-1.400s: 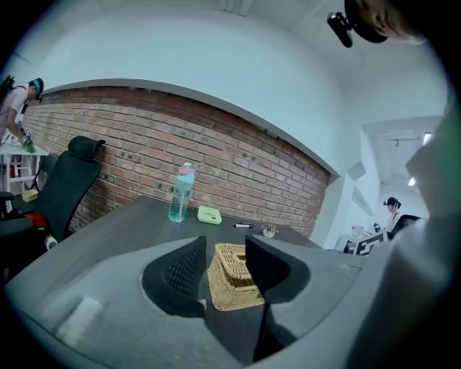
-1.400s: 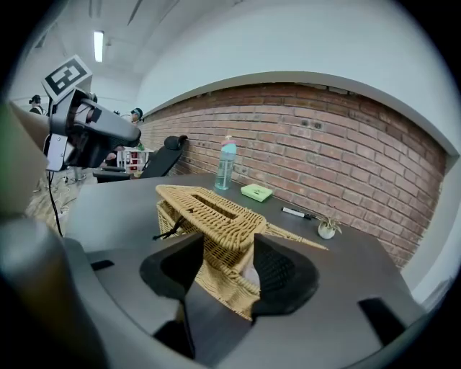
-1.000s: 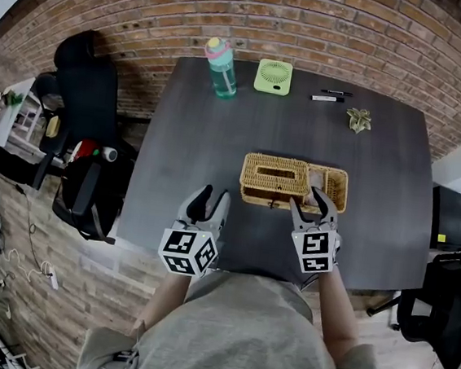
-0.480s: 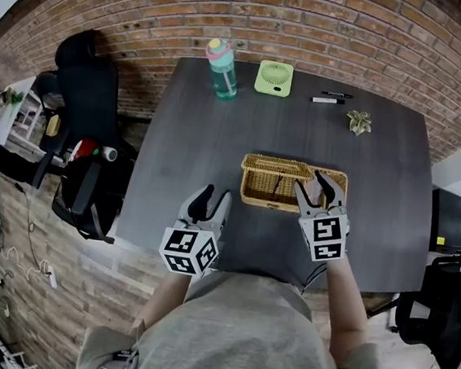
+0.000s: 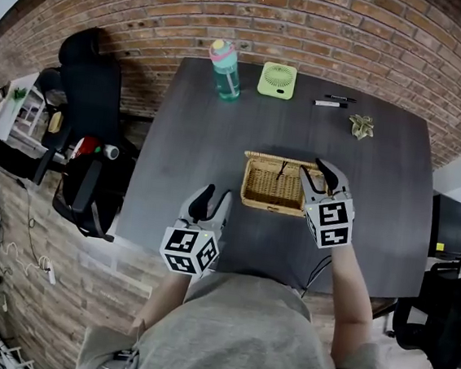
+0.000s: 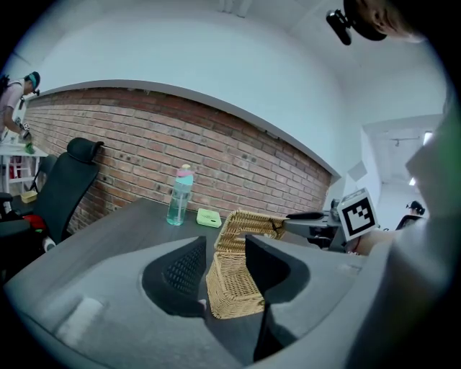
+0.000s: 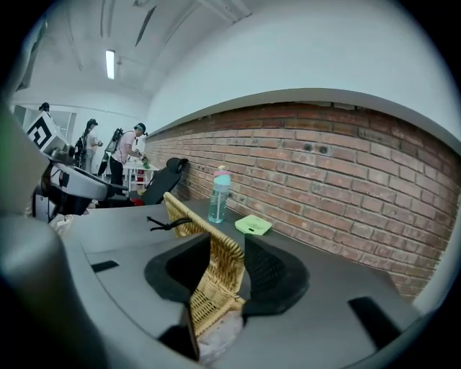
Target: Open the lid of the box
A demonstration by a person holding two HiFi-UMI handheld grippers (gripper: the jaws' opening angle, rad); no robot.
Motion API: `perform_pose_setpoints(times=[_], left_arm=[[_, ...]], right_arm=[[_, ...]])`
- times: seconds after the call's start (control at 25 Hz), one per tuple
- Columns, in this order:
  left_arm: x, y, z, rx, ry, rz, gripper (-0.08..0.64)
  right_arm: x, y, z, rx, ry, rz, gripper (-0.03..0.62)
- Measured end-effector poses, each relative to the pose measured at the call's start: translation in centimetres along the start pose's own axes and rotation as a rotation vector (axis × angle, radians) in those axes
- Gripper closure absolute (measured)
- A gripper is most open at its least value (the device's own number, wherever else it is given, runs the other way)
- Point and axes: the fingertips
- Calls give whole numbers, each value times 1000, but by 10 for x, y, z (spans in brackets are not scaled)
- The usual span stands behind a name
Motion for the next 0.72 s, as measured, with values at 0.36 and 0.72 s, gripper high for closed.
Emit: perform_pose_setpoints(times=[0.36, 0.72], left_arm=[[2, 2, 5, -4, -6, -3, 388], [4, 5, 10, -17, -9, -8, 388]], right_arm=[[26, -7, 20, -13, -16, 7, 457], [51, -10, 43, -11, -52, 88, 459]])
Point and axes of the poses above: the fingertips, and each gripper's own axes: z forward along the fingers, x to its right, y out of its underside, and after that the axes turned 13 degrees about -y, right-handed
